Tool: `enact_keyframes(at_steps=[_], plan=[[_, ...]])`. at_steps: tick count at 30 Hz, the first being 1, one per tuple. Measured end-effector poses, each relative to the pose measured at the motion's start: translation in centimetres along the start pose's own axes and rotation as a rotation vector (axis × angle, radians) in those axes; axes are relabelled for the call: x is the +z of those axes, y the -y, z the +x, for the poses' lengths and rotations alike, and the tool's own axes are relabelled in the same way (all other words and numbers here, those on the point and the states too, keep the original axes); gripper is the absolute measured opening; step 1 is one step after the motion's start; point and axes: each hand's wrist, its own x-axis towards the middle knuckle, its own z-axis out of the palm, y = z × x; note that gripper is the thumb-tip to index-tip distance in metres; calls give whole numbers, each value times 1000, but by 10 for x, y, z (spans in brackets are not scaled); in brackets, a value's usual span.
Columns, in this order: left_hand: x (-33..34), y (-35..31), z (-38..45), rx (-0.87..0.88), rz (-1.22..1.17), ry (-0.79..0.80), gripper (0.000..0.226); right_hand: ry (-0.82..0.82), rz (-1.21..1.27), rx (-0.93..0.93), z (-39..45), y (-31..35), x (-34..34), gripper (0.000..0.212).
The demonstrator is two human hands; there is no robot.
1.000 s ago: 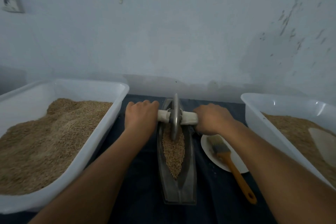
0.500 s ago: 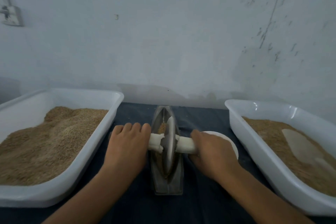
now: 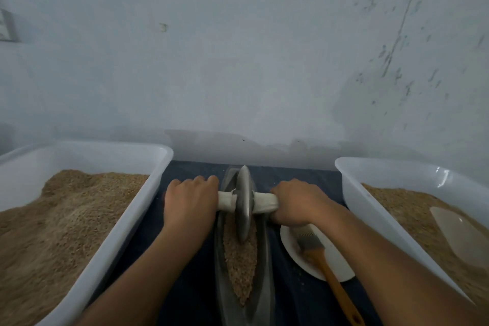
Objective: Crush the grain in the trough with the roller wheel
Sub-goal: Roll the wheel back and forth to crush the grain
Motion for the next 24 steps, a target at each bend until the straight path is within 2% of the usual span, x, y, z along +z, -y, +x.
enact_keyframes(at_steps=[5, 11, 14, 20, 24], plan=[[2, -1, 23, 4, 49, 25, 13, 34, 62, 15, 17, -4, -3, 23], [-3, 6, -1, 14, 16, 82, 17, -205, -87, -2, 1, 3, 10, 17], [-13, 7, -15, 44, 16, 119, 23, -281, -118, 30, -22, 9, 17, 25], [-25, 3, -65, 66, -16, -10, 30, -472, -131, 0, -77, 21, 34, 28], [-34, 4, -86, 91, -39, -62, 36, -482, -103, -11, -102, 27, 33, 31]])
